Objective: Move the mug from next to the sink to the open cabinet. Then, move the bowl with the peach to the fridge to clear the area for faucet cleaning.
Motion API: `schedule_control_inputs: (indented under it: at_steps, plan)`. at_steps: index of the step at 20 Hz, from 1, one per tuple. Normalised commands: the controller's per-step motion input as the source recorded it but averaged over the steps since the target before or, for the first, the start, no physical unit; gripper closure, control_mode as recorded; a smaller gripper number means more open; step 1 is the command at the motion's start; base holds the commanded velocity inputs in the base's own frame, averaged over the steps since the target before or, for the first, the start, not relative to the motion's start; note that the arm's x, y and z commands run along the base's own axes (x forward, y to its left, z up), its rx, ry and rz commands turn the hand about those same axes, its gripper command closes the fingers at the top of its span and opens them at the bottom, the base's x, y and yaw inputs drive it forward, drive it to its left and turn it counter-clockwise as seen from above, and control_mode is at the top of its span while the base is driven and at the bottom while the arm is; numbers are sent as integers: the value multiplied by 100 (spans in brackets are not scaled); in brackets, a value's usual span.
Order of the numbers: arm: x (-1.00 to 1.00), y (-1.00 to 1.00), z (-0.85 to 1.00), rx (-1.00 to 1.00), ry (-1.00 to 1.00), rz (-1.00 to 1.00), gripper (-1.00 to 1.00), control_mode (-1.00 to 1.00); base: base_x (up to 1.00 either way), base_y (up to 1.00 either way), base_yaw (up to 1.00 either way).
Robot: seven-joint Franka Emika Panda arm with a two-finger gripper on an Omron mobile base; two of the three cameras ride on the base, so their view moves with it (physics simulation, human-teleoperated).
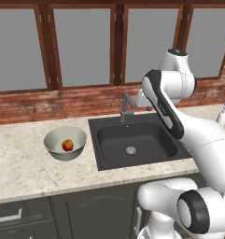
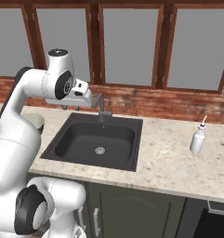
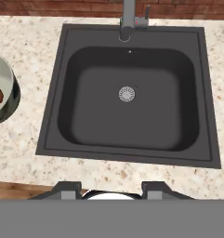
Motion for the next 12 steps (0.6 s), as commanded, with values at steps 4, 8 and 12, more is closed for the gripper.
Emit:
schedule_control_inputs:
  at_steps: [4,8,12]
  plan:
    - [-13,8,0,0,-1,0,-100,-100,0,0,0]
    - [-8,42,0,0,-1,0,-100,-100,0,0,0]
    - [0,45,0,1,-2,0,-100,-100,0,0,0]
